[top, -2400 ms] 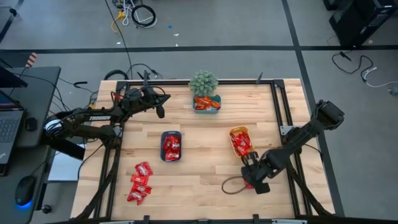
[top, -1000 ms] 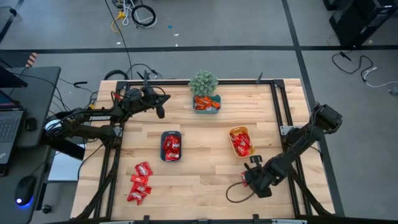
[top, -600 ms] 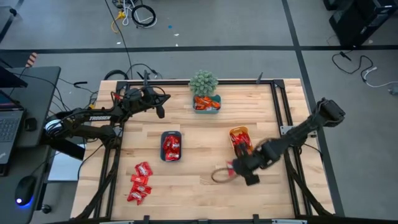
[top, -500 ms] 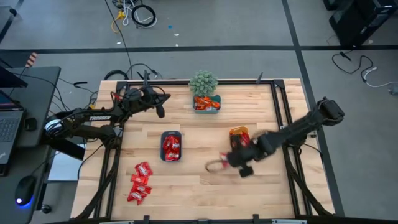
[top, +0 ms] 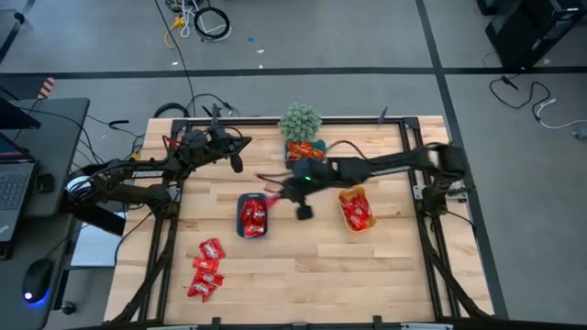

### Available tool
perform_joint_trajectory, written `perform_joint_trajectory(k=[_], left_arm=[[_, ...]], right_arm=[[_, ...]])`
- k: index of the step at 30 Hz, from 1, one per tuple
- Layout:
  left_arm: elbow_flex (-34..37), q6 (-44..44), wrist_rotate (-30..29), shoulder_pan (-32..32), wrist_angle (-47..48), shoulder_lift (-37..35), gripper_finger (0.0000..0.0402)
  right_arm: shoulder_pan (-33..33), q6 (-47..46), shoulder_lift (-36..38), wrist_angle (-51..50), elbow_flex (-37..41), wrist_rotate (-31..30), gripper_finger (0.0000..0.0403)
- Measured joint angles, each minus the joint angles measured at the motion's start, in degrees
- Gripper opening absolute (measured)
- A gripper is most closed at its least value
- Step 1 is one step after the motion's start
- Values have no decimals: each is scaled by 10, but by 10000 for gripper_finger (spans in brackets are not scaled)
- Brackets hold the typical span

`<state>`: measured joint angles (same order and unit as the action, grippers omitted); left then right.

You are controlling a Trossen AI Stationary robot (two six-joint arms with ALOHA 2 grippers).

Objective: Sort candy
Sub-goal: Put the red candy into the blue bin

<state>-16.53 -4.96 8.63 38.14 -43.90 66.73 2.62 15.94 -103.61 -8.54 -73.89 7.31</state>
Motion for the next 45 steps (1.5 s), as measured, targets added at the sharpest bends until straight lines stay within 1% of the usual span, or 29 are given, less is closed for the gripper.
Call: perform_joint_trajectory(k=[2,5,9,12,16,18,20,23,30,32,33,35,37,39,41,42,45], left_arm=[[0,0,0,0,0,0,11],[0,0,0,0,0,0,11],[0,0,0,0,1,0,11],[0,0,0,0,2,0,11],[0,0,0,0,2,0,11],[0,0,0,0,2,0,11],[0,0,1,0,3,0,11],[0,-1,1,0,4,0,11],[0,-11,-6,0,22,0,11],[0,-7,-7,0,26,0,11],[0,-2,-6,0,26,0,11],[0,0,1,0,25,0,11],[0,2,20,0,14,0,11],[-3,8,49,0,9,-1,11],[-10,16,76,-4,11,0,10],[-14,18,86,-8,12,0,9],[-32,19,110,-22,33,0,3]], right_arm=[[2,-28,-44,18,-47,1,26],[-4,-67,-111,18,-117,3,26],[-18,-94,-181,12,-182,3,26],[-28,-115,-209,8,-208,3,27],[-34,-156,-228,7,-213,4,32],[-34,-181,-230,-2,-213,4,41],[-33,-193,-230,-9,-213,4,60],[-33,-194,-229,-11,-213,4,103],[-34,-193,-228,-14,-213,4,241],[-34,-181,-223,-22,-213,4,274],[-34,-176,-220,-28,-213,4,286],[-32,-169,-202,-50,-213,4,295],[-31,-157,-177,-82,-213,1,284],[-29,-140,-148,-123,-213,-16,252],[-26,-113,-118,-166,-212,-39,200],[-25,-99,-102,-177,-208,-50,167],[-16,-68,-57,-192,-175,-66,54]])
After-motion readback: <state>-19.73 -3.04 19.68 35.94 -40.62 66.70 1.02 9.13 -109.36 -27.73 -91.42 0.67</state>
